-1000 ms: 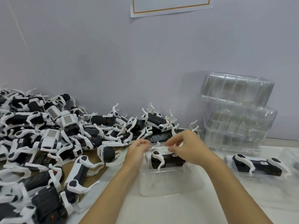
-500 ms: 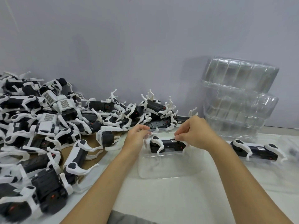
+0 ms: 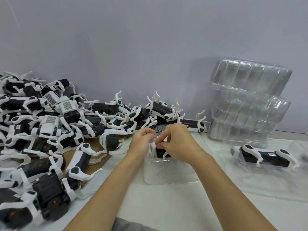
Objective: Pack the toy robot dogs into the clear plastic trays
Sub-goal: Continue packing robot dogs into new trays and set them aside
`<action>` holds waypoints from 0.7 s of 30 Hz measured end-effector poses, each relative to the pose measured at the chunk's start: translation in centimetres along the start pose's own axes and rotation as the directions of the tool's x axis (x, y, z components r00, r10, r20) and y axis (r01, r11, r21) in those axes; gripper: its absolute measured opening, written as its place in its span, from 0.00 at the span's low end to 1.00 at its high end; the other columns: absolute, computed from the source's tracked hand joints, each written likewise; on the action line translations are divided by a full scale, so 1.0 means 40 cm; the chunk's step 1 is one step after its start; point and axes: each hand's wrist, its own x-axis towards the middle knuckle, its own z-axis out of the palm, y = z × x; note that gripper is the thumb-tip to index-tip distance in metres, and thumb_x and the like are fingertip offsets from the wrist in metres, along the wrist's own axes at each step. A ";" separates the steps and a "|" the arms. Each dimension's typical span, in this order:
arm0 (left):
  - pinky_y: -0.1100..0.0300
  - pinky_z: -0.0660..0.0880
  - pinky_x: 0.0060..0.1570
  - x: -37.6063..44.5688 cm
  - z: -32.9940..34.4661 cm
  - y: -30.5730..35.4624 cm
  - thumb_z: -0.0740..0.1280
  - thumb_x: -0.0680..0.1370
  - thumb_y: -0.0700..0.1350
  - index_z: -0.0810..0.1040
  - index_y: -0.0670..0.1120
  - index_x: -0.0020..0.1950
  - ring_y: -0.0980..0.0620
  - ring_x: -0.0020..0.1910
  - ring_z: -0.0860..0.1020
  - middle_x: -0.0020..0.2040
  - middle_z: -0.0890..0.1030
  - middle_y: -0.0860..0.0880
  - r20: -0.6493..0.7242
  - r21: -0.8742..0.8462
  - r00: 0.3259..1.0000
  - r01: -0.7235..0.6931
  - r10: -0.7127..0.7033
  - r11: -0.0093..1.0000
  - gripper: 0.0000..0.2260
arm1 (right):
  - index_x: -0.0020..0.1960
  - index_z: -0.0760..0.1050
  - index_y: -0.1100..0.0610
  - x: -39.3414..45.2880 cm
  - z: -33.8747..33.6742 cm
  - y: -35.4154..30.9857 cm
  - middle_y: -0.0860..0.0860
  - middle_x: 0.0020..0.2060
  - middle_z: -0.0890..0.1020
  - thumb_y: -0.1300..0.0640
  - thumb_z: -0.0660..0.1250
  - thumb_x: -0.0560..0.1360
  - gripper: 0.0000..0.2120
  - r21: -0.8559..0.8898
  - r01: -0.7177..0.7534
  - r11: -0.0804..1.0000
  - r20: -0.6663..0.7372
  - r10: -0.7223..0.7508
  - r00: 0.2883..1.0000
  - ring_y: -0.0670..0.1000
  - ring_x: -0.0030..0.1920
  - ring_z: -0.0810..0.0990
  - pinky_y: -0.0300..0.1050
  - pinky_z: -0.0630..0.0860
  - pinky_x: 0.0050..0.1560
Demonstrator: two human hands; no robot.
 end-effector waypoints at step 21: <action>0.75 0.65 0.55 -0.027 -0.001 0.060 0.71 0.77 0.49 0.85 0.52 0.50 0.64 0.54 0.73 0.52 0.76 0.61 0.383 0.546 0.811 -0.585 0.442 0.600 0.04 | 0.53 0.83 0.47 -0.015 -0.092 0.100 0.43 0.54 0.83 0.57 0.72 0.75 0.09 -0.029 -0.186 0.982 -0.125 0.181 0.976 0.46 0.60 0.75 0.39 0.66 0.59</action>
